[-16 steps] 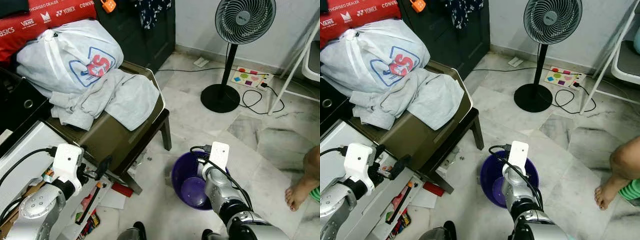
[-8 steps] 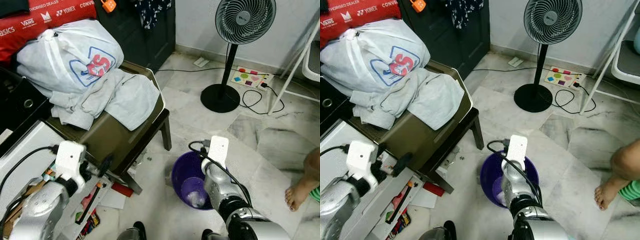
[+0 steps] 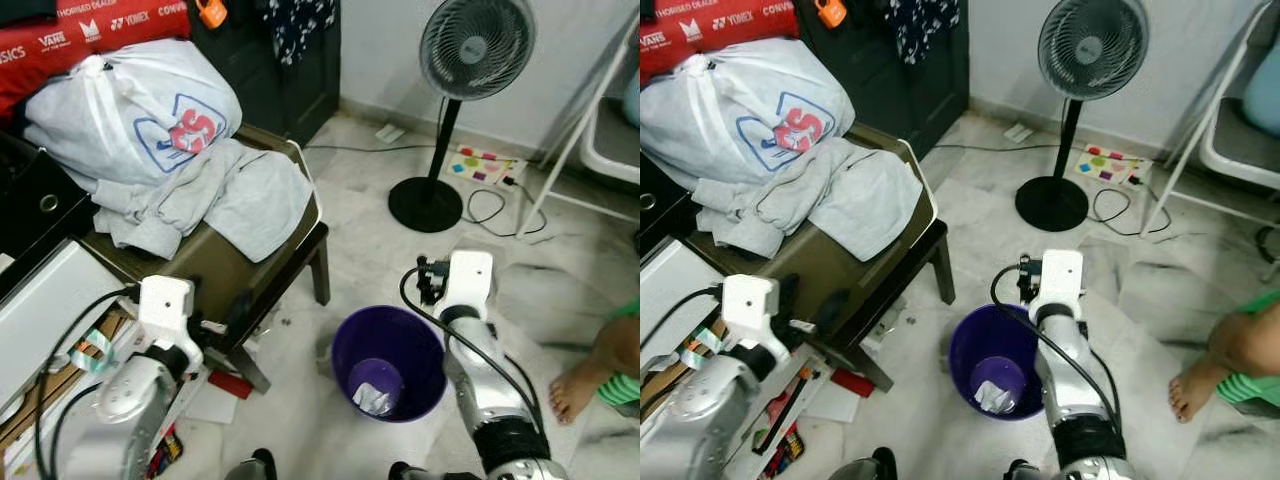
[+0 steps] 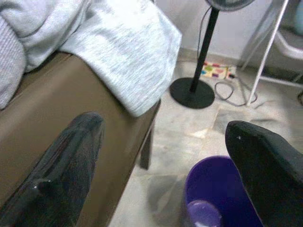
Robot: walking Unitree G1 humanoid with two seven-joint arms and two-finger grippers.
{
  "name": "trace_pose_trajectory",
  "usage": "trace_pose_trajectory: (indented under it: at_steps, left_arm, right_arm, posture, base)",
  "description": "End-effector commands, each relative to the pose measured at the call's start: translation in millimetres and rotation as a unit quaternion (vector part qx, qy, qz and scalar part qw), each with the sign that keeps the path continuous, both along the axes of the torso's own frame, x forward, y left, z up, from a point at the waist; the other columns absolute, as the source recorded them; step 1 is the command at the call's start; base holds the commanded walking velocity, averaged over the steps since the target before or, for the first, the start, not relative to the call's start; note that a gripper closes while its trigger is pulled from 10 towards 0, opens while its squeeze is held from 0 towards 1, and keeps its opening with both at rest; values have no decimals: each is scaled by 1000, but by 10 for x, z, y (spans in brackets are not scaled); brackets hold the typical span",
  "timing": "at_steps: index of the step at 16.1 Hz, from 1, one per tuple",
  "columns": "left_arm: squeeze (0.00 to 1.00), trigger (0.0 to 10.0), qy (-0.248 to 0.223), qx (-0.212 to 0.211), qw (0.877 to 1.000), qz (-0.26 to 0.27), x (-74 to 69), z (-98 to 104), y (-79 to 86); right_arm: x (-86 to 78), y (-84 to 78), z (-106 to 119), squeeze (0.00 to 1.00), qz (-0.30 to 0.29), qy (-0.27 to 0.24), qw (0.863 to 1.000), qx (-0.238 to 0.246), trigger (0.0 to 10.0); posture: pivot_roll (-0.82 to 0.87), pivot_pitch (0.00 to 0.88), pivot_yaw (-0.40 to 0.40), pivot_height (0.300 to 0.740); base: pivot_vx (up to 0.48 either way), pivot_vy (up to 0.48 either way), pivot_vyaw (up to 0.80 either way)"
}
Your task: Clean up the room
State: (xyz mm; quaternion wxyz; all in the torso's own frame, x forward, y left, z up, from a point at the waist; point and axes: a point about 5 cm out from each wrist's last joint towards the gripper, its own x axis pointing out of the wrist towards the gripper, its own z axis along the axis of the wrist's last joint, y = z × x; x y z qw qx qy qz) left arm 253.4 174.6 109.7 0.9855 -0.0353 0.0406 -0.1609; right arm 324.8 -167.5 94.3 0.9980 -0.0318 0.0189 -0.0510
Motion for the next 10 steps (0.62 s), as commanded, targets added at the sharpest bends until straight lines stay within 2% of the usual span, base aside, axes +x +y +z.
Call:
trace_pose_trajectory:
  at_steps: [1,3,5,10]
  left_arm:
    - [0,10000,-5,2,1000,6,-7,-19,21]
    - [0,10000,-19,-13,1000,21,40,12,31]
    - [0,10000,-34,-35,998,29,93,80,-30]
    - [0,10000,-28,-44,997,49,5,-19,-67]
  right_arm:
    - [-52,37,8,1000,8,4,1000,-3,10000]
    - [-131,3,40,1000,3,-3,1000,-9,10000]
    - [-222,-39,68,1000,-4,-3,1000,-10,10000]
    - [-493,-86,34,1000,-16,14,1000,-21,10000]
  posture:
    - [-19,128,48,740]
    - [-41,108,45,740]
    - [-55,91,38,740]
    - [-64,72,31,740]
  base:
    - [0,0,0]
    - [0,0,0]
    - [0,0,0]
    - [0,0,0]
